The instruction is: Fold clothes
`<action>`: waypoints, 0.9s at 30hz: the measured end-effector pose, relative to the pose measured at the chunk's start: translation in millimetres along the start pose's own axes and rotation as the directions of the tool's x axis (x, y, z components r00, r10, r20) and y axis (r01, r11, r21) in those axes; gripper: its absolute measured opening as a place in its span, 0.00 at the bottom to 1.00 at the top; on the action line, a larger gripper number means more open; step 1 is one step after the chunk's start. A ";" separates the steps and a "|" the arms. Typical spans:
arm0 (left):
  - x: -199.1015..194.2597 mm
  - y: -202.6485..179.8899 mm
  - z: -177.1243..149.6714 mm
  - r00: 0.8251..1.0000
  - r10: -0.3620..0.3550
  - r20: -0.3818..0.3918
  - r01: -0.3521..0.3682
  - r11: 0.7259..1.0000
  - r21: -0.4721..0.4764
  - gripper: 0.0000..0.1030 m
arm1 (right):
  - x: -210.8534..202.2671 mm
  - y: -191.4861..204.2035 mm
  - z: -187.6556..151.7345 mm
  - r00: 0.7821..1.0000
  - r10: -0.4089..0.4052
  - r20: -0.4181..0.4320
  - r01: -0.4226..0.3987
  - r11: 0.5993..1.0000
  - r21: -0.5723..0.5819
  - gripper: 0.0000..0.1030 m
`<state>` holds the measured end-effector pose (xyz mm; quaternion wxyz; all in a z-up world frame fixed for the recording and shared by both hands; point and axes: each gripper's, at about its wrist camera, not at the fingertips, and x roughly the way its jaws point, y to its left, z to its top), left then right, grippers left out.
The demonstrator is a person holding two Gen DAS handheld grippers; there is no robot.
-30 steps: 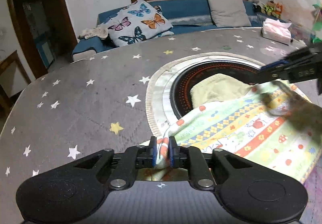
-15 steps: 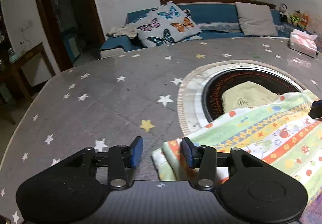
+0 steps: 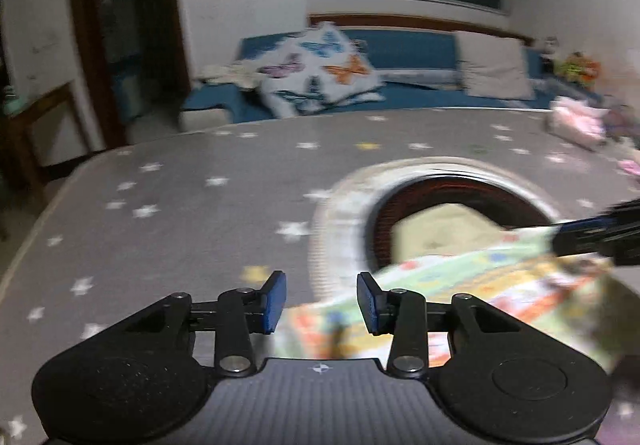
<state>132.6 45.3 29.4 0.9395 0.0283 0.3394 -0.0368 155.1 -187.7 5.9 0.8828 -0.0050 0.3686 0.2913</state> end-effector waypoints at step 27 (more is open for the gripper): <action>21.8 -34.2 -5.5 0.987 -0.157 -0.014 0.157 0.987 -0.038 0.30 | 9.8 37.1 -2.5 1.000 0.005 -0.008 -0.005 0.996 -0.089 0.23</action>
